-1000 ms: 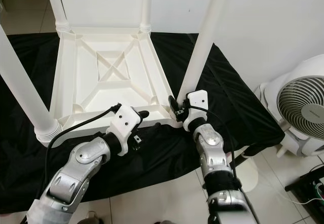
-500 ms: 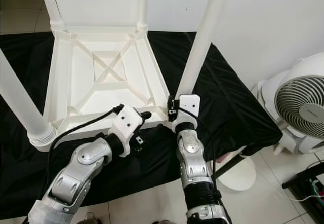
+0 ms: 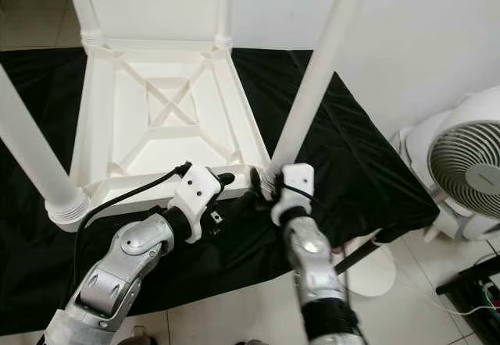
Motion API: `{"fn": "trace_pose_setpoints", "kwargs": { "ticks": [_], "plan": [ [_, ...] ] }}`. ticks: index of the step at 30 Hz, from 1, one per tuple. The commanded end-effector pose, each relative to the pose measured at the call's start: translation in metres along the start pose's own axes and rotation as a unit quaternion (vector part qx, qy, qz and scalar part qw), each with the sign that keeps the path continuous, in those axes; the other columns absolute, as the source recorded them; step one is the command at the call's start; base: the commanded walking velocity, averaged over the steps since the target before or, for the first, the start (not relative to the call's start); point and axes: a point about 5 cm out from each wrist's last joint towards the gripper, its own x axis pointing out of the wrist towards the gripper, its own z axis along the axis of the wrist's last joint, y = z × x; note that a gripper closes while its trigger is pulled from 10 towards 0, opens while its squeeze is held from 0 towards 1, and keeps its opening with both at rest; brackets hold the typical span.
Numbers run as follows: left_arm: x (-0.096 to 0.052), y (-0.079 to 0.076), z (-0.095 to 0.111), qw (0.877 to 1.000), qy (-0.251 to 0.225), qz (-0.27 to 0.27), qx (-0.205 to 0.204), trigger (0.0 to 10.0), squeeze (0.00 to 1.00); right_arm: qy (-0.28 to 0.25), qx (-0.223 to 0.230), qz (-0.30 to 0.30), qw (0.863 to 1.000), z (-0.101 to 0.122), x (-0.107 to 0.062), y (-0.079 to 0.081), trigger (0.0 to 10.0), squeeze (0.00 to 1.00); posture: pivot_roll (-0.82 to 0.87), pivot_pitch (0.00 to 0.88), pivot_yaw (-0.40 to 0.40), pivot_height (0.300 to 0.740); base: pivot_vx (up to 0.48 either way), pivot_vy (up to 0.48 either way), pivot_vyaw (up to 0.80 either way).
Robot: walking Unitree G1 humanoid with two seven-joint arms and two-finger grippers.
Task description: Building children table
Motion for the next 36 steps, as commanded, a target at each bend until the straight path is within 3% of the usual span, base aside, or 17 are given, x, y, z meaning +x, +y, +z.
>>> {"fn": "trace_pose_setpoints", "kwargs": {
  "ticks": [1, 6, 7, 9, 15, 21, 24, 31, 32, 34, 35, 36],
  "plan": [
    [0.001, -0.002, 0.001, 1.0, -0.004, 0.009, -0.001, 10.0, 0.0, -0.003, -0.005, 0.016, 1.0, 0.001, -0.005, -0.009, 10.0, 0.0, 0.08, 0.046, -0.12, 0.74, 0.0, 0.0, 0.0],
    [0.001, -0.003, 0.001, 1.0, -0.003, 0.008, -0.001, 10.0, 0.0, -0.002, -0.024, 0.059, 0.998, 0.006, -0.009, -0.022, 10.0, 0.0, 0.08, 0.048, -0.116, 0.74, 0.0, 0.0, 0.0],
    [0.001, -0.003, 0.001, 1.0, -0.003, 0.007, -0.001, 10.0, 0.0, -0.002, -0.041, 0.084, 0.996, 0.011, -0.009, -0.03, 10.0, 0.0, 0.08, 0.048, -0.115, 0.74, 0.0, 0.0, 0.0],
    [0.001, -0.003, 0.001, 1.0, -0.003, 0.007, -0.001, 10.0, 0.0, -0.002, -0.041, 0.084, 0.996, 0.011, -0.009, -0.03, 10.0, 0.0, 0.08, 0.048, -0.115, 0.74, 0.0, 0.0, 0.0],
    [0.001, 0.0, 0.001, 1.0, -0.002, 0.009, 0.002, 10.0, 0.0, 0.012, -0.078, 0.158, 0.984, 0.021, -0.003, -0.047, 10.0, 0.0, 0.09, 0.043, -0.115, 0.74, 0.0, 0.0, 0.0],
    [0.0, 0.001, 0.002, 1.0, -0.003, 0.011, 0.003, 10.0, 0.0, 0.026, -0.1, 0.2, 0.974, 0.021, 0.006, -0.047, 10.0, 0.0, 0.09, 0.046, -0.108, 0.74, 0.0, 0.0, 0.0],
    [0.0, 0.002, 0.003, 1.0, -0.003, 0.01, 0.004, 10.0, 0.0, 0.041, -0.111, 0.233, 0.965, 0.017, 0.016, -0.04, 10.0, 0.0, 0.1, 0.049, -0.099, 0.74, 0.0, 0.0, 0.0],
    [0.001, 0.005, 0.005, 1.0, -0.005, 0.011, 0.006, 10.0, 0.0, 0.053, -0.11, 0.254, 0.959, 0.014, 0.03, -0.03, 10.0, 0.0, 0.1, 0.053, -0.093, 0.74, 0.0, 0.0, 0.0],
    [0.001, 0.006, 0.006, 1.0, -0.005, 0.013, 0.007, 10.0, 0.0, 0.059, -0.099, 0.26, 0.959, 0.013, 0.033, -0.028, 2.9, 0.0, 0.11, 0.059, -0.094, 0.74, 0.0, 0.0, 0.0],
    [0.001, 0.006, 0.006, 1.0, -0.005, 0.013, 0.007, 10.0, 0.0, 0.059, -0.099, 0.26, 0.959, 0.013, 0.033, -0.028, 2.9, 0.0, 0.11, 0.059, -0.094, 0.74, 0.0, 0.0, 0.0],
    [0.0, 0.006, 0.007, 1.0, -0.006, 0.015, 0.008, 10.0, 0.0, 0.062, -0.093, 0.265, 0.958, 0.012, 0.034, -0.027, 0.0, 0.0, 0.11, 0.061, -0.098, 0.74, 0.0, 0.0, 0.0],
    [0.0, 0.007, 0.007, 1.0, -0.007, 0.017, 0.008, 10.0, 0.0, 0.063, -0.09, 0.267, 0.957, 0.011, 0.033, -0.027, 0.0, 0.0, 0.11, 0.063, -0.099, 0.74, 0.0, 0.0, 0.0]
  ]
}}
